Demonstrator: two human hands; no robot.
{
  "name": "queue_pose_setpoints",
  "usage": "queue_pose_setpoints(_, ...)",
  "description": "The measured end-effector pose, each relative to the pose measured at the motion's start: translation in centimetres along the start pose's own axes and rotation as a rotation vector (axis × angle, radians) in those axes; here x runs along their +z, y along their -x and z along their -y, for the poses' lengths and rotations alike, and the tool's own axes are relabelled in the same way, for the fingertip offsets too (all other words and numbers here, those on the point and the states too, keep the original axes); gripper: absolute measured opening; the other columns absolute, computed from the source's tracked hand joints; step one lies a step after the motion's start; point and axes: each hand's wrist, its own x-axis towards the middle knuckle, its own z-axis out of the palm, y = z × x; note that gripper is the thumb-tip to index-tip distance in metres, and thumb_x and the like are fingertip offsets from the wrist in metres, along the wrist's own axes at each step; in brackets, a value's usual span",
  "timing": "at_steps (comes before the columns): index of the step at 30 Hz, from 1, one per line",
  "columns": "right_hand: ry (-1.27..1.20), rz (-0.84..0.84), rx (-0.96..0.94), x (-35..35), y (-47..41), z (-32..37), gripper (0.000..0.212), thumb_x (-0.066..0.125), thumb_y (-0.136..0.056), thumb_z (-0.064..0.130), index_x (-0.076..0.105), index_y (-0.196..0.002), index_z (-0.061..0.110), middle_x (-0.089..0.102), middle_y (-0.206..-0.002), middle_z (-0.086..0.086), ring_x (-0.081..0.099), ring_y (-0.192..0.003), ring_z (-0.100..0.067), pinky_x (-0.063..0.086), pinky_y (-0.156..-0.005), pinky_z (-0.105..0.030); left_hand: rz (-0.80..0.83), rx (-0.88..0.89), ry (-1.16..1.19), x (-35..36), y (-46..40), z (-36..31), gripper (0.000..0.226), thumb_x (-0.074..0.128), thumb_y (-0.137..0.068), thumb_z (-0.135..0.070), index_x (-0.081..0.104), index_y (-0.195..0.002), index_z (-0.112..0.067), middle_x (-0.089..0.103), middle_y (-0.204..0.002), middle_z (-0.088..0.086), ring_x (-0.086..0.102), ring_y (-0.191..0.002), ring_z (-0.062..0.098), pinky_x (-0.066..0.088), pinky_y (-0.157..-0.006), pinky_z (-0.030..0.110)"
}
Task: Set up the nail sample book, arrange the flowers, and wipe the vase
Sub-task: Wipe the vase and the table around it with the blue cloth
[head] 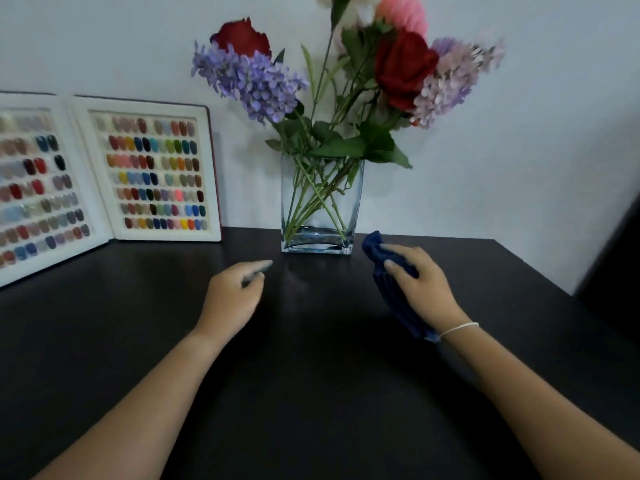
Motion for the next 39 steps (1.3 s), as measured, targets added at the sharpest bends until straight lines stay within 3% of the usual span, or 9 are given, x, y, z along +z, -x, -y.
queue_pose_setpoints(3,-0.177,-0.025,0.092,-0.5,2.1,1.9,0.048,0.058,-0.086,0.016,0.042,-0.13,0.029,0.055,-0.105,0.005,0.054,-0.099,-0.013,0.042,-0.086,-0.022,0.027,-0.039,0.222,0.5,2.8,-2.9,0.028,0.052,-0.088,-0.01,0.064,-0.11,-0.022,0.063,-0.106,-0.009,0.056,-0.082,-0.015,0.036,-0.071,-0.005)
queue_pose_setpoints(6,-0.256,-0.078,0.103,-0.7,4.1,3.7,0.056,0.06,-0.085,0.017,0.036,-0.133,0.031,0.051,-0.099,0.009,0.054,-0.093,-0.01,0.041,-0.08,-0.022,0.116,-0.104,0.452,1.2,5.4,-5.9,0.025,0.056,-0.086,-0.016,0.064,-0.096,-0.038,0.066,-0.104,-0.009,0.062,-0.092,-0.005,0.046,-0.085,0.013)
queue_pose_setpoints(8,-0.323,-0.102,0.12,-1.0,5.4,4.7,0.057,0.061,-0.084,0.019,0.036,-0.133,0.032,0.051,-0.108,0.003,0.054,-0.097,-0.013,0.043,-0.081,-0.025,0.192,-0.142,0.527,1.9,7.0,-7.6,0.022,0.059,-0.084,-0.023,0.063,-0.093,-0.043,0.067,-0.104,-0.013,0.062,-0.096,-0.001,0.048,-0.088,0.023)
queue_pose_setpoints(13,-0.533,-0.075,0.197,-2.0,8.4,7.1,0.056,0.062,-0.084,0.024,0.037,-0.132,0.035,0.051,-0.117,0.007,0.053,-0.108,-0.015,0.047,-0.088,-0.032,0.34,-0.155,0.694,3.0,10.0,-11.2,0.018,0.063,-0.082,-0.022,0.068,-0.093,-0.036,0.073,-0.095,-0.015,0.065,-0.094,0.001,0.051,-0.075,0.016)
queue_pose_setpoints(20,-0.738,-0.042,0.242,-3.1,10.3,9.3,0.052,0.061,-0.085,0.019,0.04,-0.13,0.031,0.055,-0.123,-0.002,0.054,-0.112,-0.02,0.044,-0.098,-0.043,0.267,-0.046,0.643,2.1,11.4,-13.5,0.015,0.063,-0.082,-0.018,0.072,-0.09,-0.026,0.074,-0.092,-0.008,0.068,-0.09,0.007,0.049,-0.068,0.013)
queue_pose_setpoints(24,-0.847,0.013,0.259,-3.9,10.2,9.9,0.046,0.06,-0.084,0.018,0.046,-0.126,0.031,0.06,-0.117,0.002,0.058,-0.105,-0.014,0.047,-0.085,-0.031,0.23,-0.005,0.619,1.1,11.3,-14.2,0.016,0.06,-0.084,-0.017,0.072,-0.092,-0.024,0.074,-0.093,-0.005,0.068,-0.092,0.011,0.052,-0.072,0.02)
queue_pose_setpoints(27,-0.838,0.055,0.291,-4.7,9.9,10.1,0.034,0.053,-0.087,0.027,0.052,-0.121,0.031,0.066,-0.104,0.008,0.059,-0.088,-0.011,0.043,-0.071,-0.03,0.167,0.015,0.578,-0.1,10.6,-14.6,0.017,0.059,-0.085,-0.017,0.071,-0.095,-0.023,0.073,-0.099,-0.001,0.066,-0.098,0.016,0.053,-0.084,0.031)
queue_pose_setpoints(30,-0.811,0.056,0.286,-5.2,9.8,10.0,0.017,0.051,-0.089,0.024,0.064,-0.099,0.029,0.069,-0.087,0.009,0.059,-0.078,-0.011,0.046,-0.063,-0.03,0.112,0.035,0.517,-1.3,9.8,-14.9,0.019,0.059,-0.085,-0.02,0.069,-0.102,-0.019,0.07,-0.105,0.002,0.063,-0.103,0.016,0.05,-0.089,0.034)
queue_pose_setpoints(39,-0.689,-0.015,0.2,-7.5,9.2,9.8,0.018,0.048,-0.092,0.022,0.066,-0.096,0.017,0.069,-0.094,0.001,0.062,-0.09,-0.012,0.05,-0.078,-0.029,0.031,0.146,0.324,-3.5,7.6,-15.8,0.016,0.051,-0.09,-0.028,0.065,-0.095,-0.023,0.068,-0.093,-0.001,0.063,-0.089,0.013,0.049,-0.067,0.018)
